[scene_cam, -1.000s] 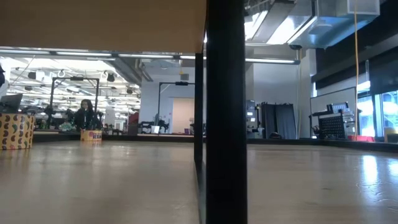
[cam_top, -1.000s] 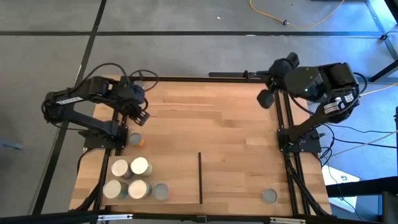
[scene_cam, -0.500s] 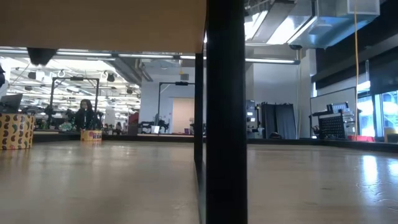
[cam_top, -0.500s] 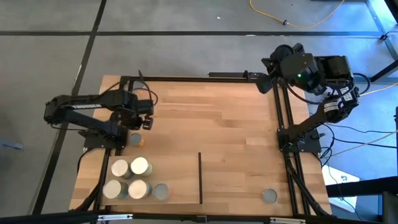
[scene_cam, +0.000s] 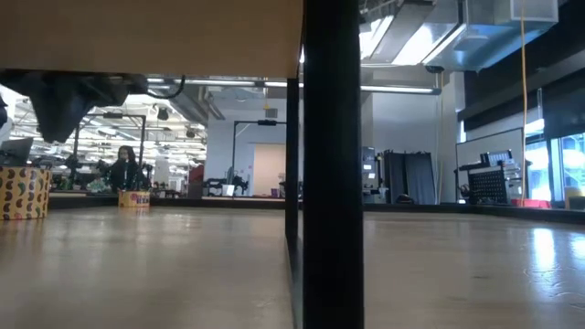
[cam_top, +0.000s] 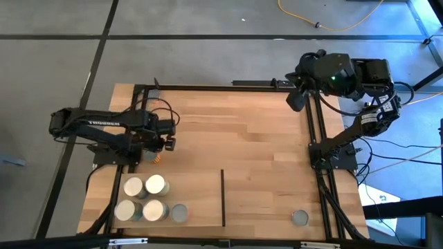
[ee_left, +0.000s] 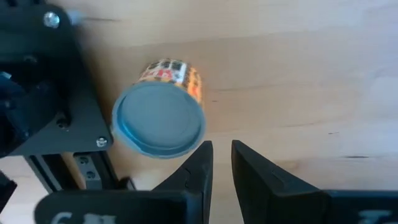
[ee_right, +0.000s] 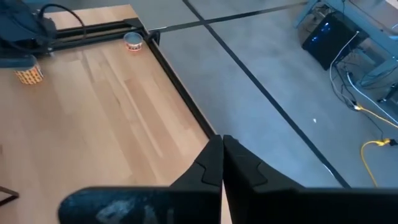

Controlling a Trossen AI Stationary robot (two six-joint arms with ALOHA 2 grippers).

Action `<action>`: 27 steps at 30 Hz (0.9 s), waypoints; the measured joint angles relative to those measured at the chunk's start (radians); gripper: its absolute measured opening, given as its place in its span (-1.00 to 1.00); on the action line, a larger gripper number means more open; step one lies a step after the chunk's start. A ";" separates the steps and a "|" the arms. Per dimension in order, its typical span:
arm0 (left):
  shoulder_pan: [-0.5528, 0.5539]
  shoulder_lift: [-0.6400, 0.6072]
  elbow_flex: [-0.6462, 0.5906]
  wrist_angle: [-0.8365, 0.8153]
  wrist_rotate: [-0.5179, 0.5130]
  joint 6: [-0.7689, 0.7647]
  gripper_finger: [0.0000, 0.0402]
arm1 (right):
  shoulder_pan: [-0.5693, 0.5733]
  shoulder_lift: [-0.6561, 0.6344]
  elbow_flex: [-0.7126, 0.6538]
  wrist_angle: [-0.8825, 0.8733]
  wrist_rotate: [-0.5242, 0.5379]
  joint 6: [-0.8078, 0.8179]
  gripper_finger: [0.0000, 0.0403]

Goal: Pick and place cans onto a shelf
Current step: Put the canned black beans on the shelf

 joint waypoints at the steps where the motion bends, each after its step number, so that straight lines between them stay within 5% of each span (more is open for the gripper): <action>1: -0.006 0.000 -0.004 0.000 -0.005 -0.009 -0.74 | -0.002 0.000 0.000 0.000 0.000 -0.003 -0.97; 27: -0.059 0.001 -0.036 0.013 -0.113 -0.238 -0.74 | -0.002 0.000 0.000 0.000 0.008 -0.031 -0.97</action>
